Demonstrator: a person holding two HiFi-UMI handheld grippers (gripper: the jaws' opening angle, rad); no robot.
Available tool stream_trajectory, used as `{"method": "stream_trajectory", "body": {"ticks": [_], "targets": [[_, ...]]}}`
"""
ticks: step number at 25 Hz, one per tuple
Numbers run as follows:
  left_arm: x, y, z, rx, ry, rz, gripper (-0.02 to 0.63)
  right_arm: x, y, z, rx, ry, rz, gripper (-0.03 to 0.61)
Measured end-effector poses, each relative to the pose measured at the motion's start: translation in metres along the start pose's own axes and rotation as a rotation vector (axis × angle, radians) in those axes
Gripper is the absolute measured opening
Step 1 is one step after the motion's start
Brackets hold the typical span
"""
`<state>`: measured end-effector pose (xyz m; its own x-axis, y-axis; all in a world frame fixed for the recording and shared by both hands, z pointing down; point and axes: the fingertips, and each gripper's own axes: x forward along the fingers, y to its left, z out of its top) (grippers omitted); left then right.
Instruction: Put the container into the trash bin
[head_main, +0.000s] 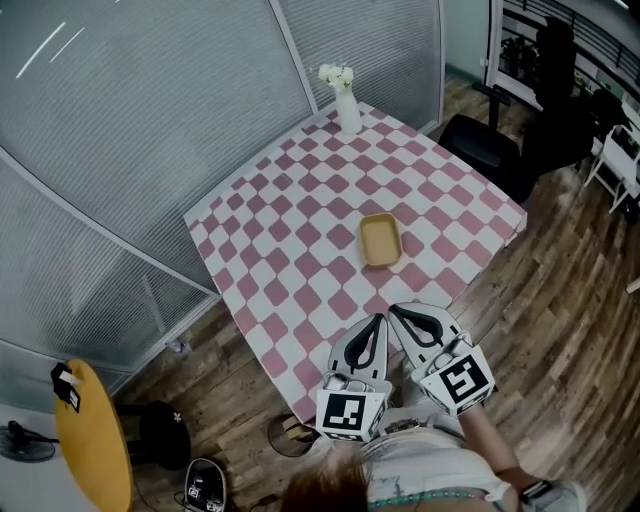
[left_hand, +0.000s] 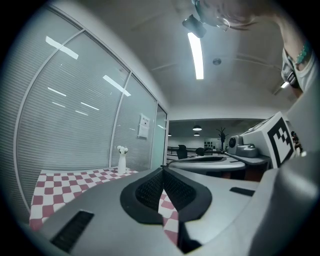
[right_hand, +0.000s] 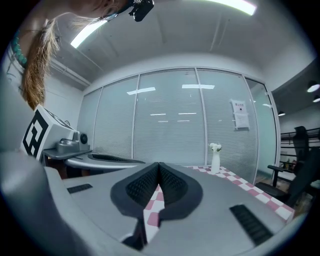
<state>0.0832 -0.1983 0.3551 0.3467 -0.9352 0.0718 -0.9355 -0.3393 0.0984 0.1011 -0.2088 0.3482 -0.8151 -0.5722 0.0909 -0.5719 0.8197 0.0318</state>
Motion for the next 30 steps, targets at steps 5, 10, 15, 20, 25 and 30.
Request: {"method": "stream_trajectory", "body": {"ticks": [5, 10, 15, 20, 25, 30], "targets": [[0.038, 0.016, 0.012, 0.019, -0.005, 0.034, 0.006, 0.029, -0.038, 0.010, -0.024, -0.023, 0.034, -0.006], [0.067, 0.034, 0.022, 0.018, -0.008, 0.071, 0.006, 0.059, -0.059, 0.018, -0.030, -0.032, 0.087, -0.006], [0.086, 0.048, 0.025, 0.017, -0.004, 0.116, 0.006, 0.079, -0.072, 0.019, -0.031, -0.039, 0.136, -0.006], [0.095, 0.061, 0.024, 0.017, 0.013, 0.178, 0.006, 0.091, -0.080, 0.018, -0.030, -0.037, 0.184, -0.006], [0.104, 0.070, 0.028, 0.018, 0.016, 0.226, 0.006, 0.100, -0.084, 0.015, -0.019, 0.001, 0.231, -0.006], [0.111, 0.070, 0.022, 0.008, 0.004, 0.243, 0.006, 0.109, -0.089, 0.005, -0.036, 0.034, 0.281, -0.006]]}}
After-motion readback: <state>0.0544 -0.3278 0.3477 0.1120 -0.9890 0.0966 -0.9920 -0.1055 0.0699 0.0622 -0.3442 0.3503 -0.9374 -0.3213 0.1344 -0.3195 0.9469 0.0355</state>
